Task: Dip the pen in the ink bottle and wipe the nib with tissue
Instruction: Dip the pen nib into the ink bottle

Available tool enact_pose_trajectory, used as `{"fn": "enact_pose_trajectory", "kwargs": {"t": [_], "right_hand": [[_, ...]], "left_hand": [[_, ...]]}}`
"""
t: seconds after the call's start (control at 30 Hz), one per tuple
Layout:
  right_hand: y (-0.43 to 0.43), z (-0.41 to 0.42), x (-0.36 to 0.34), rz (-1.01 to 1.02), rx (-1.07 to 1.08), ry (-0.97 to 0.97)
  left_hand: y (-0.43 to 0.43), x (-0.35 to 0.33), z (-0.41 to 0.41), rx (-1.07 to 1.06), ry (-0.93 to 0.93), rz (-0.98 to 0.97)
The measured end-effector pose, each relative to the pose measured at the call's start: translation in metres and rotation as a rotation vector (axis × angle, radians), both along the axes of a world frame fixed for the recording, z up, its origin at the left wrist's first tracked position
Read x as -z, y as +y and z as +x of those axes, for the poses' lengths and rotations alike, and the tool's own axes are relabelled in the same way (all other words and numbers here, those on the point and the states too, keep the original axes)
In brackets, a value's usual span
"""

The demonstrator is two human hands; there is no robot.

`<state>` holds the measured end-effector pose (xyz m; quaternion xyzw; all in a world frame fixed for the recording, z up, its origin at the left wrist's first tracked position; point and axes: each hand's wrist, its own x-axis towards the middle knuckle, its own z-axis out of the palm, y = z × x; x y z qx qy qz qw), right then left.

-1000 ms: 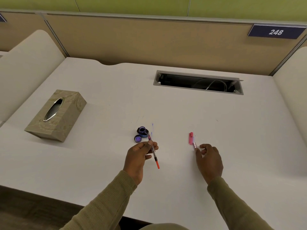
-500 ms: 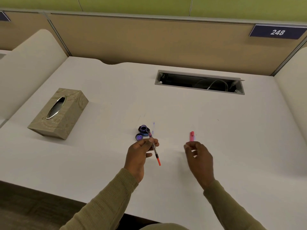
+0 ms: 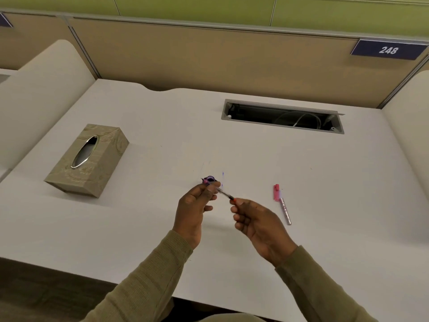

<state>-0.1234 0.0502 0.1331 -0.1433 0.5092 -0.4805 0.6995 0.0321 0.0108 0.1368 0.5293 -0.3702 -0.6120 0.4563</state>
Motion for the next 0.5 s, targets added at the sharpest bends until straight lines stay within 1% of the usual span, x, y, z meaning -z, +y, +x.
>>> {"fn": "enact_pose_trajectory", "kwargs": {"t": [0.07, 0.1, 0.13, 0.2, 0.27, 0.3, 0.33, 0.4, 0.5], "right_hand": [[-0.011, -0.001, -0.005, -0.064, 0.023, 0.108], [-0.017, -0.001, -0.009, -0.101, 0.026, 0.193], [-0.024, -0.002, -0.012, -0.140, 0.023, 0.308], [-0.039, -0.005, -0.017, -0.228, 0.000, 0.631], [-0.055, -0.009, -0.020, -0.359, -0.060, 1.039], [-0.062, -0.009, -0.021, -0.439, -0.104, 1.214], [-0.068, -0.008, -0.022, -0.512, -0.148, 1.350], [-0.080, -0.004, -0.023, -0.593, -0.223, 1.536], [-0.092, 0.006, -0.025, -0.623, -0.300, 1.710]], "left_hand": [[-0.007, 0.003, 0.011, 0.053, 0.038, -0.006], [-0.011, 0.005, 0.017, 0.076, 0.054, -0.010], [-0.017, 0.007, 0.024, 0.086, 0.058, -0.016], [-0.033, 0.008, 0.039, 0.071, 0.027, -0.023], [-0.052, 0.009, 0.052, 0.052, -0.064, -0.042], [-0.062, 0.010, 0.057, 0.057, -0.118, -0.061], [-0.072, 0.012, 0.061, 0.071, -0.171, -0.093], [-0.089, 0.018, 0.067, 0.128, -0.300, -0.191], [-0.109, 0.026, 0.065, 0.282, -0.521, -0.337]]}}
